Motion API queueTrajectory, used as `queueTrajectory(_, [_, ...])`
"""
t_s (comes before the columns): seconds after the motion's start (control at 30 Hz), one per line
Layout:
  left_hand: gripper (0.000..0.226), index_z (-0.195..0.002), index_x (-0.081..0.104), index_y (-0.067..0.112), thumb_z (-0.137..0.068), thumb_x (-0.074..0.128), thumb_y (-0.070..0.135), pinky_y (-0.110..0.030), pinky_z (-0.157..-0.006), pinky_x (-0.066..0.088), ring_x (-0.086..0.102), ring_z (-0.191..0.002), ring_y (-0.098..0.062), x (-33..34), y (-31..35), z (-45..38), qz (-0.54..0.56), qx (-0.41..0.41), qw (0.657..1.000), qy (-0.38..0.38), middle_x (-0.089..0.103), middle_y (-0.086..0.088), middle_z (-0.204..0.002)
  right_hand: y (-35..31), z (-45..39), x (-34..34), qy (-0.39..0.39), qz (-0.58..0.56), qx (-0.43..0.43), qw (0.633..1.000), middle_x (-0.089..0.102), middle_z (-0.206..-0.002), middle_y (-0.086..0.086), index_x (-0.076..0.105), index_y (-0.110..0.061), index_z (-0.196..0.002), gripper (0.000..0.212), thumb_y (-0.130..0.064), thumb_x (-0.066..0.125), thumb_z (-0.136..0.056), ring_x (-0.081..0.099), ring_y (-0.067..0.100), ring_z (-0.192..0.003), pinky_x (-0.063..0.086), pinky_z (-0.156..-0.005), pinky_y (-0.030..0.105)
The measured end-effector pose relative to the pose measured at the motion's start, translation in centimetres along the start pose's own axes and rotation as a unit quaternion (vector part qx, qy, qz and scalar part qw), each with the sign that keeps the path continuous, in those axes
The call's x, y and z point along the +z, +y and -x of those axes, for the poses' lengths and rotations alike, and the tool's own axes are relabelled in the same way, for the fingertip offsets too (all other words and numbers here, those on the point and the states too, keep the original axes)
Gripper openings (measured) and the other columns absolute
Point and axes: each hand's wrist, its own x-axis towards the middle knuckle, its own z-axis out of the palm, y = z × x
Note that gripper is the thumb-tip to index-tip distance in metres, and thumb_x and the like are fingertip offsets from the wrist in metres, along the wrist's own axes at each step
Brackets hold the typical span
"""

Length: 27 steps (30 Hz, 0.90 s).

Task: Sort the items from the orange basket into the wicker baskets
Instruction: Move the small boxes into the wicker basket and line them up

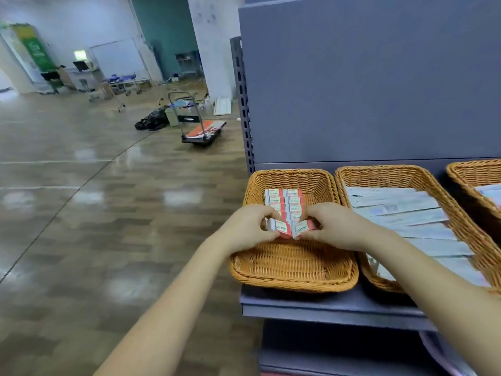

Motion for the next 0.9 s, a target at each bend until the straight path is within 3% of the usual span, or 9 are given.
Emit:
queueTrajectory(0.13, [0.031,-0.116,0.061,0.026,-0.087,0.061,0.035,-0.031,-0.086,0.046,0.051,-0.103,-0.013,0.8,0.0,-0.3,-0.092,0.051,0.994,-0.020,0.060,0.007,-0.110,-1.1,0.5,1.0,-0.010,0.058,0.021,0.998,0.052,-0.099,-0.004,0.057,-0.018,-0.108,0.036,-0.048,0.057,-0.088,0.047,0.017,-0.102,0.039,-0.078,0.029])
queueTrajectory(0.33, [0.028,-0.117,0.058,0.021,-0.090,0.057,0.032,-0.029,-0.085,0.041,0.045,-0.109,-0.017,1.6,-0.3,-0.2,-0.196,0.076,0.978,-0.006,0.053,0.001,-0.116,-1.9,0.6,1.8,0.012,0.101,0.032,0.994,0.046,-0.118,-0.001,0.056,-0.019,-0.120,0.044,-0.050,0.056,-0.088,0.039,0.016,-0.110,0.035,-0.093,0.028])
queueTrajectory(0.57, [0.026,-0.117,0.055,0.018,-0.092,0.056,0.025,-0.025,-0.072,0.038,0.050,-0.106,-0.017,1.9,0.0,-0.6,-0.205,0.066,0.976,0.016,0.054,-0.001,-0.116,-1.9,0.2,2.1,-0.001,0.114,0.054,0.992,0.053,-0.113,0.003,0.054,-0.013,-0.113,0.032,-0.031,0.062,-0.087,0.047,0.020,-0.109,0.041,-0.088,0.030])
queueTrajectory(0.73, [0.025,-0.115,0.054,0.016,-0.092,0.056,0.024,-0.027,-0.073,0.042,0.052,-0.102,-0.019,2.0,0.6,-0.8,-0.211,0.054,0.976,-0.005,0.054,-0.003,-0.115,-2.4,-0.6,2.3,0.004,0.077,0.057,0.995,0.053,-0.114,0.005,0.053,-0.010,-0.114,0.034,-0.026,0.065,-0.086,0.052,0.020,-0.102,0.041,-0.080,0.025])
queueTrajectory(0.9, [0.023,-0.112,0.053,0.016,-0.091,0.058,0.022,-0.029,-0.075,0.046,0.052,-0.101,-0.019,2.0,0.9,-0.8,-0.210,0.038,0.977,-0.009,0.054,-0.003,-0.114,-2.5,-0.6,2.6,0.027,0.050,0.068,0.996,0.048,-0.120,0.004,0.049,-0.011,-0.122,0.041,-0.026,0.063,-0.087,0.054,0.020,-0.104,0.046,-0.085,0.030])
